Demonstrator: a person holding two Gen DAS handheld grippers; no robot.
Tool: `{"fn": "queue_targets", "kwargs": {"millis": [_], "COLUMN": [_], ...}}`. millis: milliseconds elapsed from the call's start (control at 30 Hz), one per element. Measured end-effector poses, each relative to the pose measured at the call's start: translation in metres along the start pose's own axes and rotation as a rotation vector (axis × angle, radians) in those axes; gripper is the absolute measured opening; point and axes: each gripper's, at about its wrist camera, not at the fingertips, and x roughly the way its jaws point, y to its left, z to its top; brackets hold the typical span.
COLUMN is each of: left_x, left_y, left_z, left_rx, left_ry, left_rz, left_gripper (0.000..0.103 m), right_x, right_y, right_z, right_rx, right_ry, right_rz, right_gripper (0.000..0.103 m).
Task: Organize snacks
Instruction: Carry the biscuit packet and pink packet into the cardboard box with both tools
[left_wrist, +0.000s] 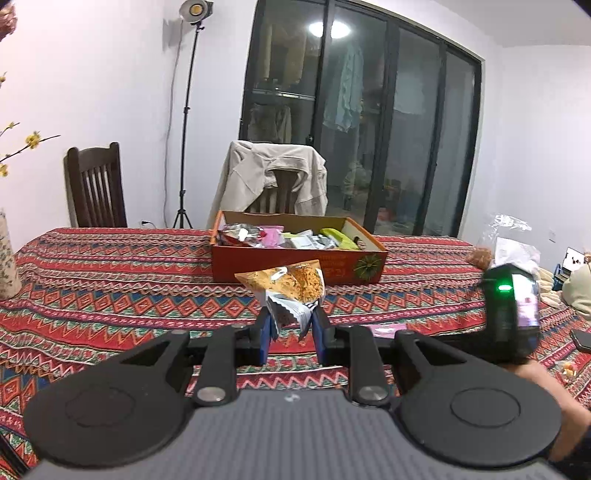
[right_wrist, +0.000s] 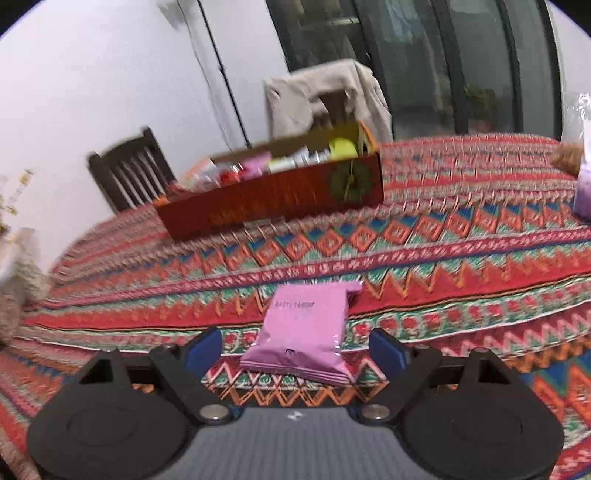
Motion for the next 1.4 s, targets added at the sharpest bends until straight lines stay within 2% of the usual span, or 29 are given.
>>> {"fn": "queue_targets", "kwargs": {"millis": [67, 100, 167, 200, 233, 400, 500, 600, 700, 767, 867, 1000, 1100, 1167, 1233, 1267, 1400], "left_x": [-0.001, -0.001, 0.000, 0.000, 0.000, -0.002, -0.009, -0.009, 0.001, 0.013, 0.050, 0.129, 0.205, 0.255, 0.305, 0.327, 0.393], "left_y": [0.006, 0.009, 0.016, 0.019, 0.023, 0.032, 0.032, 0.031, 0.027, 0.023, 0.017, 0.012, 0.011, 0.013, 0.022, 0.027, 0.040], "left_z": [-0.003, -0.003, -0.004, -0.005, -0.006, -0.010, -0.007, 0.009, 0.045, 0.072, 0.115, 0.164, 0.184, 0.186, 0.181, 0.179, 0.161], "left_rx": [-0.003, -0.005, -0.014, -0.019, -0.025, -0.045, -0.045, -0.047, -0.007, 0.027, 0.055, 0.043, 0.024, 0.033, -0.008, -0.025, -0.078], "left_ry": [-0.008, -0.011, -0.011, -0.010, -0.009, -0.005, -0.019, -0.030, -0.056, -0.067, -0.040, 0.055, 0.150, 0.214, 0.292, 0.328, 0.399], "left_rz": [0.011, 0.017, 0.025, 0.027, 0.030, 0.027, 0.011, -0.043, -0.108, -0.152, -0.203, -0.214, -0.163, -0.134, -0.093, -0.097, -0.070], "left_gripper": [0.023, 0.023, 0.023, 0.023, 0.023, 0.023, 0.023, 0.023, 0.023, 0.023, 0.023, 0.024, 0.024, 0.024, 0.024, 0.024, 0.024], "right_x": [0.017, 0.024, 0.034, 0.036, 0.036, 0.006, -0.042, -0.095, -0.138, -0.150, -0.153, -0.117, -0.058, -0.007, 0.043, 0.066, 0.143], "right_y": [0.011, 0.019, 0.031, 0.035, 0.036, 0.036, 0.040, 0.040, 0.038, 0.039, 0.039, 0.038, 0.035, 0.031, 0.028, 0.025, 0.014], "right_z": [0.000, 0.000, -0.001, -0.003, -0.004, -0.015, -0.021, -0.019, 0.004, 0.030, 0.088, 0.168, 0.227, 0.258, 0.274, 0.279, 0.283], "right_rx": [-0.010, -0.036, -0.093, -0.116, -0.139, -0.211, -0.270, -0.286, -0.299, -0.313, -0.322, -0.311, -0.249, -0.217, -0.219, -0.223, -0.187], "right_ry": [0.015, -0.004, -0.026, -0.040, -0.048, -0.072, -0.124, -0.188, -0.258, -0.286, -0.311, -0.268, -0.172, -0.101, -0.054, -0.037, 0.048], "right_rz": [-0.035, -0.081, -0.165, -0.191, -0.188, -0.121, -0.106, -0.059, -0.005, 0.039, 0.116, 0.141, 0.148, 0.121, 0.052, 0.026, -0.007], "right_gripper": [0.088, 0.086, 0.075, 0.060, 0.060, 0.060, 0.060, 0.060, 0.060, 0.061, 0.061, 0.061, 0.061, 0.061, 0.061, 0.061, 0.061]}}
